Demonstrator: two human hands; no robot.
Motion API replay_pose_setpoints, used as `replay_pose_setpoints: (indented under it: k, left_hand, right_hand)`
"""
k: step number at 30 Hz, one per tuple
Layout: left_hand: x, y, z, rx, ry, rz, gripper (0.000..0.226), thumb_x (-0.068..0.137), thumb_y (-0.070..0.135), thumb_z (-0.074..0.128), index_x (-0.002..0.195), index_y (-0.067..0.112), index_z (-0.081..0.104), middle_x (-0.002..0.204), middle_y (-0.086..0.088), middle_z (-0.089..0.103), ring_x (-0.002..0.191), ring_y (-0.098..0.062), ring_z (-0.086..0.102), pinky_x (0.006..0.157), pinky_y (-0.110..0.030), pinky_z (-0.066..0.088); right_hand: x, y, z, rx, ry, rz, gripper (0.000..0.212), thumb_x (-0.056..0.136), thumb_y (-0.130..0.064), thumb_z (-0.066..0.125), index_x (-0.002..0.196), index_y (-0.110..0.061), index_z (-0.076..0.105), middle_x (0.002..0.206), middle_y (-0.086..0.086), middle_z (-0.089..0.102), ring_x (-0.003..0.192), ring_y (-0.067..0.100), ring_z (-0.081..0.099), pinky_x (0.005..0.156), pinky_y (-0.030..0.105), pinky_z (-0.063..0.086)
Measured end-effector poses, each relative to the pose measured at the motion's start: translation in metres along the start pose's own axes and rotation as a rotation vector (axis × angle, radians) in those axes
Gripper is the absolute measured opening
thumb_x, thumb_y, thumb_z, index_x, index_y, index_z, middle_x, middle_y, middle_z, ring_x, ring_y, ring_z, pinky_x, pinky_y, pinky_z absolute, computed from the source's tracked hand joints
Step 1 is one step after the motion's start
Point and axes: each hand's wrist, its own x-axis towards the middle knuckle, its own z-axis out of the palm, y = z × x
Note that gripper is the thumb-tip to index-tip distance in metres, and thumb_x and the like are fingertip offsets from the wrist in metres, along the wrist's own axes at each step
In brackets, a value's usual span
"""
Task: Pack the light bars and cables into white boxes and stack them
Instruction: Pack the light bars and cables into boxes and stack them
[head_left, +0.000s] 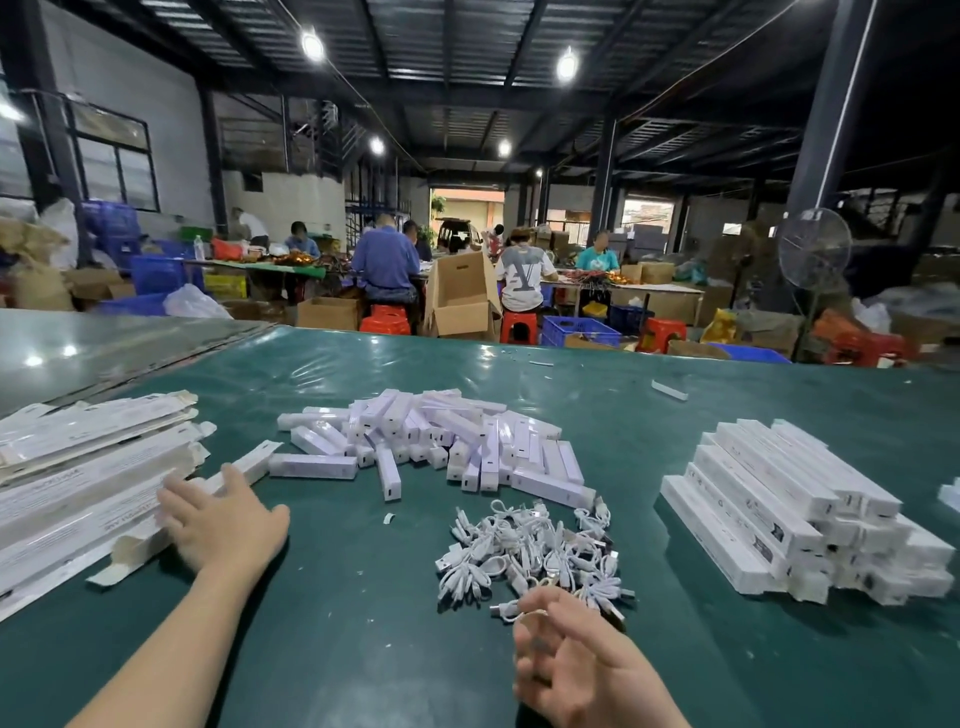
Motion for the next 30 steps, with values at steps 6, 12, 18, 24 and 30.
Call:
replay_pose_setpoints:
  k: [6,12,18,24,30]
  left_hand:
    - [0.013,-0.018,-0.025,0.18,-0.104,0.078,0.027,0.088,0.016,0.041,0.113,0.018,0.051,0.121,-0.009,0.054,0.114,-0.03,0.046,0.095,-0.036,0.029]
    - [-0.042,0.009,-0.059,-0.562,0.118,0.419,0.015,0.09,0.026,0.055,0.101,0.017,0.057,0.097,-0.005,0.063,0.085,-0.03,0.056,0.066,-0.034,0.037]
    - [-0.153,0.053,-0.081,-0.906,-0.15,1.016,0.027,0.073,0.039,0.065,0.097,0.036,0.053,0.089,0.019,0.061,0.081,-0.003,0.056,0.074,-0.023,0.047]
    - [-0.188,0.049,-0.041,-0.714,0.024,1.433,0.039,0.065,0.021,0.075,0.103,0.018,0.069,0.097,0.006,0.067,0.088,-0.011,0.062,0.076,-0.019,0.048]
    - [-0.162,0.028,-0.037,-1.191,-0.437,0.785,0.021,0.061,0.022,0.072,0.077,0.036,0.071,0.068,0.014,0.066,0.06,-0.004,0.055,0.061,-0.016,0.044]
  right_hand:
    - [0.001,0.001,0.0,-0.014,-0.027,0.002,0.071,0.013,-0.017,0.094,0.074,0.0,0.061,0.061,0.016,0.053,0.05,0.021,0.049,0.049,0.028,0.043]
    - [0.002,0.003,0.0,-0.025,0.007,-0.02,0.071,0.015,-0.016,0.093,0.078,0.002,0.065,0.063,0.016,0.055,0.051,0.021,0.052,0.046,0.029,0.047]
    - [0.008,0.014,0.007,-0.011,0.191,-0.195,0.086,0.038,-0.031,0.09,0.113,-0.003,0.058,0.085,0.011,0.066,0.082,0.028,0.06,0.073,0.043,0.049]
    - [0.006,0.014,0.006,0.165,0.221,-0.293,0.035,0.066,-0.01,0.057,0.1,-0.002,0.057,0.08,0.019,0.07,0.065,0.028,0.068,0.053,0.038,0.057]
    - [0.022,-0.003,-0.003,0.257,0.221,-0.308,0.014,0.085,-0.019,0.049,0.087,-0.009,0.058,0.076,0.015,0.071,0.063,0.026,0.07,0.052,0.037,0.058]
